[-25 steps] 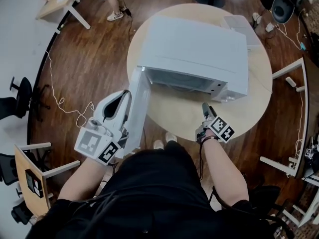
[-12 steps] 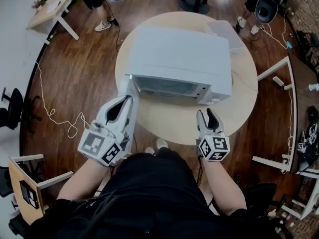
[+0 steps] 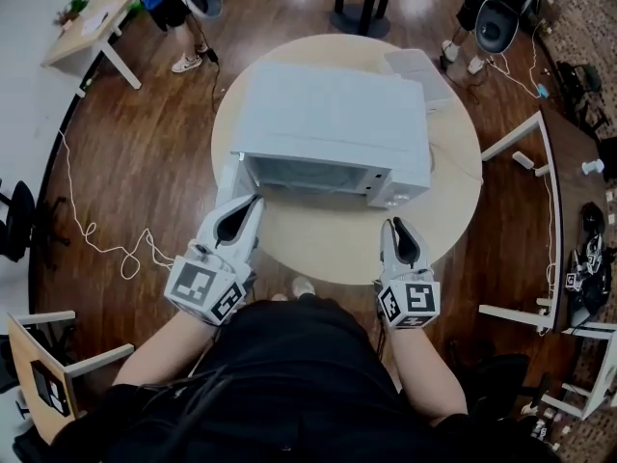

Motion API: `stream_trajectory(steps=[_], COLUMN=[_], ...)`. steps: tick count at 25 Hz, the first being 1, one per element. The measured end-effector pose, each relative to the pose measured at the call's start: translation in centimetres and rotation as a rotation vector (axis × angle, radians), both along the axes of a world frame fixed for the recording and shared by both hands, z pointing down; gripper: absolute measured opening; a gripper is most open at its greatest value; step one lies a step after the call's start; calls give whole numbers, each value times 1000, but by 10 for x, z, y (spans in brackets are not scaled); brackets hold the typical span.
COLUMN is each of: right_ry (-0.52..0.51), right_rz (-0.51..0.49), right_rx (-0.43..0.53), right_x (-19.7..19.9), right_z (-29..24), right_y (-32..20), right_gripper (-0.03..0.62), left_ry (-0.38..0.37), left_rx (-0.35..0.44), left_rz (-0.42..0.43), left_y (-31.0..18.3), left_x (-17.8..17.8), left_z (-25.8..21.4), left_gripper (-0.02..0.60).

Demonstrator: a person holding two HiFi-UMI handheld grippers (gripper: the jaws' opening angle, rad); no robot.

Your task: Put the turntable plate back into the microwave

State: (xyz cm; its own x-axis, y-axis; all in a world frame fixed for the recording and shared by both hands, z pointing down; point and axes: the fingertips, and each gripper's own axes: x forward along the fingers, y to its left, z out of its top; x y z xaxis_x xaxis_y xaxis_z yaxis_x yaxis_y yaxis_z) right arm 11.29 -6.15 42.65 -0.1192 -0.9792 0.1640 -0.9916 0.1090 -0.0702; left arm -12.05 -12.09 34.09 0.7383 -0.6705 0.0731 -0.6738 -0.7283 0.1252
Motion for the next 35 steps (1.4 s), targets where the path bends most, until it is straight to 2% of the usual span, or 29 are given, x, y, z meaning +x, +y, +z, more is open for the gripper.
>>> stream_trajectory(steps=[6, 14, 20, 23, 26, 31, 35], right_ry=[-1, -4, -28, -25, -13, -21, -7], right_rz=[-1, -18, 8, 9, -1, 17, 22], right_rx=[35, 37, 21, 51, 93, 118, 132], right_x=[-5, -13, -10, -11, -13, -11, -10], right_z=[-10, -6, 2, -5, -20, -30, -37], right_y=[4, 8, 12, 12, 11, 8, 7], right_gripper=[3, 2, 2, 2, 2, 2, 0], left_ry=[-1, -13, -23, -1, -15, 22, 23], left_rx=[3, 26, 33, 34, 26, 12, 7], left_rz=[-18, 5, 19, 27, 18, 24, 12], left_y=[1, 5, 9, 10, 10, 10, 6], left_x=[1, 7, 8, 6, 4, 2, -2], left_z=[5, 11, 17, 16, 19, 17, 17], left_gripper=[8, 8, 8, 8, 8, 8, 8])
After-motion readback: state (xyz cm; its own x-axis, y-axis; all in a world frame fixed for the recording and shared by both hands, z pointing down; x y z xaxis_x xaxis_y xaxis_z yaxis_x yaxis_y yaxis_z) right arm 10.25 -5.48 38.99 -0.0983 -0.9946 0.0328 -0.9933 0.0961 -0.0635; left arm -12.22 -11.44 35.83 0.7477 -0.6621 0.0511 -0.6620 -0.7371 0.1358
